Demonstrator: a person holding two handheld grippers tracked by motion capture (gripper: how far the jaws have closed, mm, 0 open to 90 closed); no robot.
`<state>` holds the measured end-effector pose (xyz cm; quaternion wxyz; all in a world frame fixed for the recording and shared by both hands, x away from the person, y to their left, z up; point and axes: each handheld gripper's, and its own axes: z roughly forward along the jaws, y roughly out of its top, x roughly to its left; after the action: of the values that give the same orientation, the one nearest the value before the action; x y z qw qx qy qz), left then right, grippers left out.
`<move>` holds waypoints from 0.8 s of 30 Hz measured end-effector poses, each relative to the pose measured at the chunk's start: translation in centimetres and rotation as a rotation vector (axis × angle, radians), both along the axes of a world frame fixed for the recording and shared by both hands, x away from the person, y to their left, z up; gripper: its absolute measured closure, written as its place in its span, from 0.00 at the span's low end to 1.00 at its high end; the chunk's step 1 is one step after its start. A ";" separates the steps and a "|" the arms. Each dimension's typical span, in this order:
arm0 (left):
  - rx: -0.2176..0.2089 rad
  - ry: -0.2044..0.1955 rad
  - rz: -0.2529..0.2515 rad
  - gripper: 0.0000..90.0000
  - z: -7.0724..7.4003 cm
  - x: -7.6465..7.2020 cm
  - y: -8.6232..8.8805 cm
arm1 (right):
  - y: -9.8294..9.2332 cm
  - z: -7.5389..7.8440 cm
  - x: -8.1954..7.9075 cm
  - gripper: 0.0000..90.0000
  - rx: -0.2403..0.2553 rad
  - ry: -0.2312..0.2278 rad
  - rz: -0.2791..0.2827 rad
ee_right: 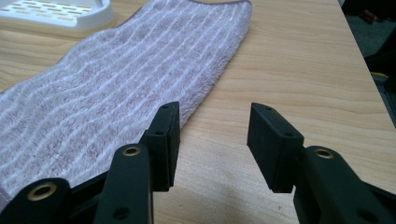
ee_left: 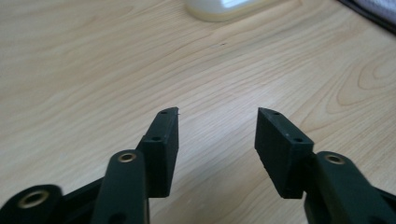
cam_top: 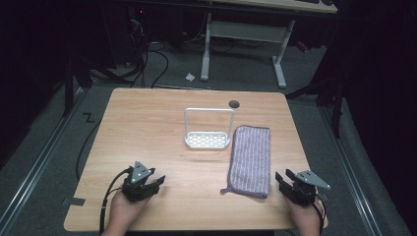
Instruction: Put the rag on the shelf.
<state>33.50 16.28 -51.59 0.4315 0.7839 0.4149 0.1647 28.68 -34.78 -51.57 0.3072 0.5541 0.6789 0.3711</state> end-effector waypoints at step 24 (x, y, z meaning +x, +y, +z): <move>-0.096 0.091 -0.072 0.77 -1.2 1.2 0.0 | 5.8 -0.2 7.8 1.00 -0.073 0.182 0.163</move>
<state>34.68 16.28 -52.76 0.4552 0.7834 0.4129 0.0932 36.52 -29.01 -51.78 0.2330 0.5170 0.7598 0.3179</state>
